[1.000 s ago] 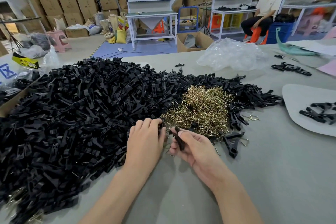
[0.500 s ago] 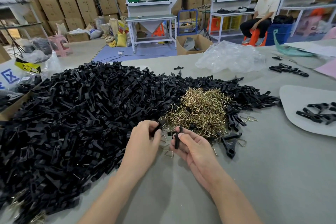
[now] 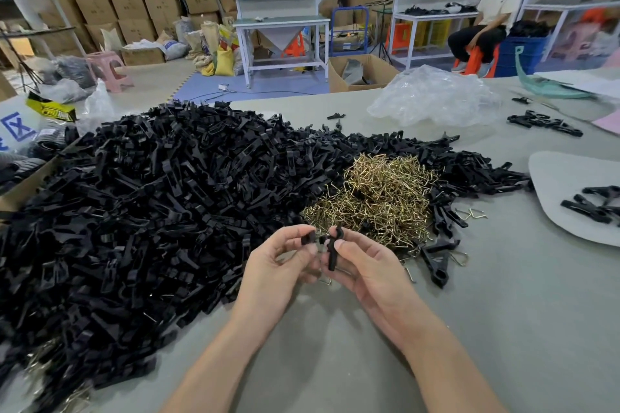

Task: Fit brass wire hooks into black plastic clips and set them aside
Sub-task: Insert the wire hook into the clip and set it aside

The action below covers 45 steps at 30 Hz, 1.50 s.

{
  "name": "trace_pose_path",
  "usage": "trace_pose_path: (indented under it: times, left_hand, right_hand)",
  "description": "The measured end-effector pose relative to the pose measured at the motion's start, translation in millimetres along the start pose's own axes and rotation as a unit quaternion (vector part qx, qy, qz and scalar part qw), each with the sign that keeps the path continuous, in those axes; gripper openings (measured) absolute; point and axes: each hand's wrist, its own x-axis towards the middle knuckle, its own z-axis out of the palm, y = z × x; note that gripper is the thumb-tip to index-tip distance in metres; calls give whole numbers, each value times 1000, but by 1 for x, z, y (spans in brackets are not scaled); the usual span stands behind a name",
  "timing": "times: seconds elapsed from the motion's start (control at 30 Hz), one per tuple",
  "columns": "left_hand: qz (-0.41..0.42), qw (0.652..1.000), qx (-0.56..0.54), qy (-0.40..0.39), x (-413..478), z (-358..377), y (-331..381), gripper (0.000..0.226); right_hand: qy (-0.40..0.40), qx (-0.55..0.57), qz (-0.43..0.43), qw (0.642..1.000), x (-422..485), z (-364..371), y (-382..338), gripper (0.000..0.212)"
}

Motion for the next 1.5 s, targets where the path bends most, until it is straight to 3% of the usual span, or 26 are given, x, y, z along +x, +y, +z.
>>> trace_pose_path:
  times: [0.37, 0.57, 0.7, 1.5]
  left_hand:
    - [13, 999, 32, -7, -3, -5, -7, 31]
    - [24, 999, 12, -17, -4, -5, -5, 14]
    - [33, 999, 14, -36, -4, -3, -7, 36]
    - [34, 997, 63, -25, -4, -2, -9, 27]
  right_hand:
    - [22, -11, -7, 1000, 4, -4, 3, 20]
    - [27, -50, -37, 998, 7, -6, 8, 22]
    - [34, -71, -58, 995, 9, -10, 10, 24]
    - [25, -176, -103, 979, 7, -11, 13, 28]
